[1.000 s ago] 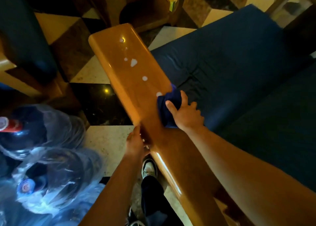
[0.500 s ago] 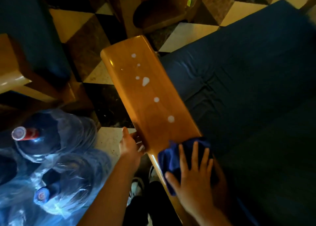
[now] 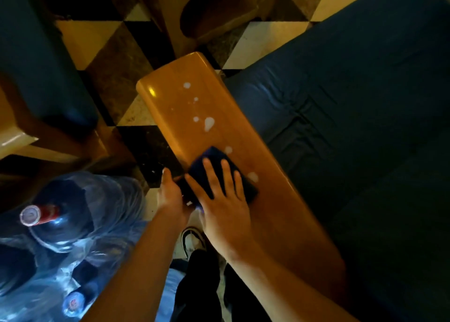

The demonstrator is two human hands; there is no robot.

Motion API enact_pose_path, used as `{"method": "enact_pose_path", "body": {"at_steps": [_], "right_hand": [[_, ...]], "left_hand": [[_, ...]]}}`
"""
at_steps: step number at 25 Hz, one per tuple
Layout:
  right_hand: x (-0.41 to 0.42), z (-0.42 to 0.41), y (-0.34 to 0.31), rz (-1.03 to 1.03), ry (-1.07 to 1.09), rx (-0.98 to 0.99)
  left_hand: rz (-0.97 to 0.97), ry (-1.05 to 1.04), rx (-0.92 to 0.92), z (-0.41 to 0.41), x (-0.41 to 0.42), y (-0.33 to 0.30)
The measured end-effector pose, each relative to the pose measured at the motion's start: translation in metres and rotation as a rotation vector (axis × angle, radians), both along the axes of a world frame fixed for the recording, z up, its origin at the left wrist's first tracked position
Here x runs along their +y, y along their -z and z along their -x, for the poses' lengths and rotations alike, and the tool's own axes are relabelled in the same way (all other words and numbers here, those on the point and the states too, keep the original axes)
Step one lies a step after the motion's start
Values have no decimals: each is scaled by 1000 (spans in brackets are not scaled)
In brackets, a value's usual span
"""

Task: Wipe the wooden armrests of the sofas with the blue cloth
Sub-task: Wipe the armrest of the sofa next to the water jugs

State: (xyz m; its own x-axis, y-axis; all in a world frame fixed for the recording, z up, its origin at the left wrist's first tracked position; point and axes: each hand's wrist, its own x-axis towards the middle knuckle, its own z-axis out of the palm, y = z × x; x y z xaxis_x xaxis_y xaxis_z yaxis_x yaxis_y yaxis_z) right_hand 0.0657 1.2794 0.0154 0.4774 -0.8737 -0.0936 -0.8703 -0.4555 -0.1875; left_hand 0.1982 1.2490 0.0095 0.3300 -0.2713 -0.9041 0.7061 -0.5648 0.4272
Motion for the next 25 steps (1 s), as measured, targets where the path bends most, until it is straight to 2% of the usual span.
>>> {"method": "enact_pose_path", "body": {"at_steps": [4, 8, 12, 14, 15, 16, 18, 20, 21, 25], "right_hand": [[43, 83, -14, -90, 199, 55], [-64, 64, -15, -164, 301, 49], [-195, 34, 2, -488, 396, -314], [-213, 37, 11, -636, 554, -484], [-204, 43, 10, -625, 586, -475], [-185, 53, 8, -574, 565, -440], [-131, 76, -3, -369, 373, -311], [-77, 87, -11, -164, 99, -47], [-62, 81, -13, -115, 38, 53], [-82, -4, -9, -56, -219, 66]], "left_hand": [[-60, 57, 73, 13, -3, -7], [-74, 61, 70, 11, -7, -2], [-71, 70, 60, 2, -14, 1], [-69, 78, 70, -3, -17, -2], [-65, 82, 76, -4, -17, -4], [-64, 89, 71, -5, -18, -7], [-64, 79, 57, -9, -21, -11], [-52, 46, 82, -17, -30, -12], [-38, 27, 100, -21, -35, -14], [44, -13, 89, -40, -58, -17]]}}
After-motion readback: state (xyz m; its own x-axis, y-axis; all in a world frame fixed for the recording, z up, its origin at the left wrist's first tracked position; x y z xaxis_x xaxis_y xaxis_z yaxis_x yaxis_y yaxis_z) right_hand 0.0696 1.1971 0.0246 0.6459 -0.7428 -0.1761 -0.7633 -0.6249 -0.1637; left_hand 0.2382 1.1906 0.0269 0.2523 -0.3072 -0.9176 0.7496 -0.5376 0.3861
